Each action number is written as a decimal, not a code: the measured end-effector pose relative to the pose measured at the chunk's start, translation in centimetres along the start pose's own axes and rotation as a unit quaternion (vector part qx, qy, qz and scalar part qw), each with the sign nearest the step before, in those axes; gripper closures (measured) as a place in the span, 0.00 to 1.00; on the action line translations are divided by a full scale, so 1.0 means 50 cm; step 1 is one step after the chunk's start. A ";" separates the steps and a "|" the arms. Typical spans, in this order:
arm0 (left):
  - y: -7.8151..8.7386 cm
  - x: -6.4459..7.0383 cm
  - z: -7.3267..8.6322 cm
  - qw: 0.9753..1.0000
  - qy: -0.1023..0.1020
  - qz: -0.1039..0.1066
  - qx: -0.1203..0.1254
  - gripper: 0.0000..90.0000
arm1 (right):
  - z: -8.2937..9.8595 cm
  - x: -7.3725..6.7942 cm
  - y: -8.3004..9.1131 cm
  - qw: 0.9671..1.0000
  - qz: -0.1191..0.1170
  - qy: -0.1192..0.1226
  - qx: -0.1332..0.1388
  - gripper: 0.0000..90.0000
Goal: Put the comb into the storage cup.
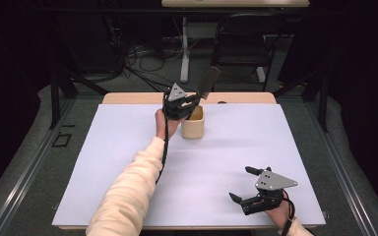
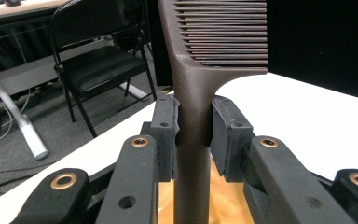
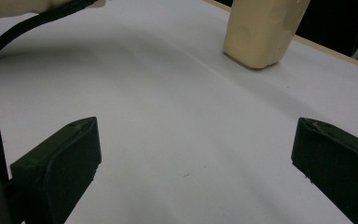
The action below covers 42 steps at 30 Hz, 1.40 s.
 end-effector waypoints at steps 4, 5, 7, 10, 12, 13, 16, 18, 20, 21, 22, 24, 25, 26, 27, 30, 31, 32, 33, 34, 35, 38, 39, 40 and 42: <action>-0.001 0.000 0.003 1.000 -0.003 0.000 -0.003 0.80 | 0.000 0.000 0.000 1.000 0.000 0.000 0.000 0.01; -0.002 0.000 0.004 1.000 -0.003 0.000 -0.003 0.80 | 0.000 0.000 0.000 1.000 0.000 0.000 0.000 0.01; -0.003 0.000 0.006 1.000 -0.005 -0.001 -0.006 0.80 | 0.000 0.000 0.000 1.000 0.000 0.000 0.000 0.01; -0.003 0.000 0.010 1.000 -0.007 -0.001 -0.009 0.80 | 0.000 0.000 0.000 1.000 0.000 0.001 0.000 0.01; -0.004 -0.001 0.013 1.000 -0.006 -0.001 -0.010 0.80 | 0.000 0.000 0.000 1.000 0.000 0.001 0.000 0.01; -0.004 -0.001 0.015 1.000 -0.008 -0.002 -0.012 0.80 | 0.000 0.000 0.000 1.000 0.000 0.001 0.000 0.01; -0.005 -0.001 0.017 1.000 -0.009 0.000 -0.015 0.80 | 0.000 0.000 0.000 1.000 -0.001 0.000 -0.001 0.01; -0.006 0.000 0.017 1.000 -0.011 0.001 -0.018 0.80 | 0.000 0.000 0.000 1.000 0.000 0.000 -0.001 0.01; -0.008 0.001 0.018 1.000 -0.012 0.004 -0.021 0.80 | 0.000 0.000 0.000 1.000 -0.001 0.001 -0.001 0.01; -0.009 0.002 0.018 1.000 -0.014 0.004 -0.023 0.80 | 0.000 0.000 0.000 1.000 -0.001 0.000 -0.001 0.01; -0.009 0.003 0.019 1.000 -0.017 0.005 -0.025 0.80 | 0.000 0.000 -0.001 1.000 0.000 0.000 0.000 0.01; -0.011 0.005 0.020 0.999 -0.018 0.006 -0.029 0.80 | 0.000 0.000 -0.001 1.000 0.000 0.000 0.000 0.01; -0.011 0.005 0.020 0.999 -0.018 0.008 -0.030 0.80 | 0.000 0.000 0.000 1.000 -0.001 0.000 -0.001 0.01; -0.011 0.006 0.021 0.999 -0.016 0.010 -0.031 0.80 | 0.000 0.000 0.000 1.000 -0.001 0.000 -0.001 0.01; -0.012 0.006 0.021 0.999 -0.016 0.011 -0.034 0.80 | 0.000 0.000 0.000 1.000 -0.001 0.000 -0.001 0.01; -0.013 0.006 0.022 0.999 -0.017 0.012 -0.041 0.80 | 0.000 0.000 -0.001 1.000 -0.001 0.000 0.000 0.01; -0.014 0.006 0.022 0.999 -0.017 0.012 -0.042 0.80 | 0.000 0.000 -0.001 1.000 -0.001 0.000 -0.001 0.01; -0.015 0.006 0.023 0.999 -0.018 0.012 -0.045 0.80 | 0.000 0.000 0.000 1.000 -0.001 0.000 -0.002 0.01; -0.015 0.006 0.023 0.999 -0.019 0.012 -0.046 0.80 | 0.000 0.000 0.000 1.000 -0.001 0.000 -0.002 0.01; -0.015 0.006 0.023 0.999 -0.020 0.013 -0.049 0.80 | 0.000 0.000 0.000 1.000 -0.001 0.000 -0.002 0.01; -0.016 0.006 0.024 0.998 -0.021 0.013 -0.050 0.80 | 0.000 0.000 -0.001 1.000 -0.002 -0.001 -0.002 0.01; -0.017 0.007 0.025 0.998 -0.020 0.015 -0.055 0.80 | 0.000 0.000 -0.001 1.000 -0.001 0.000 -0.001 0.01; -0.017 0.007 0.025 0.998 -0.019 0.016 -0.058 0.80 | 0.000 0.000 -0.001 1.000 -0.001 -0.001 0.000 0.01; -0.017 0.008 0.026 0.998 -0.021 0.016 -0.060 0.80 | 0.000 0.000 0.000 1.000 -0.002 0.000 -0.001 0.01; -0.018 0.009 0.026 0.998 -0.023 0.017 -0.062 0.80 | 0.000 0.000 0.000 1.000 -0.001 0.000 0.000 0.01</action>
Point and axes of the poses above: each handheld gripper's, and its own axes: y roughly backward along the jaws, z roughly out of its underside, x roughly to its right, the point moved 4 cm from there along -y, roughly forward along the jaws, and after that the axes turned 4 degrees about z, right-handed, at the moved point
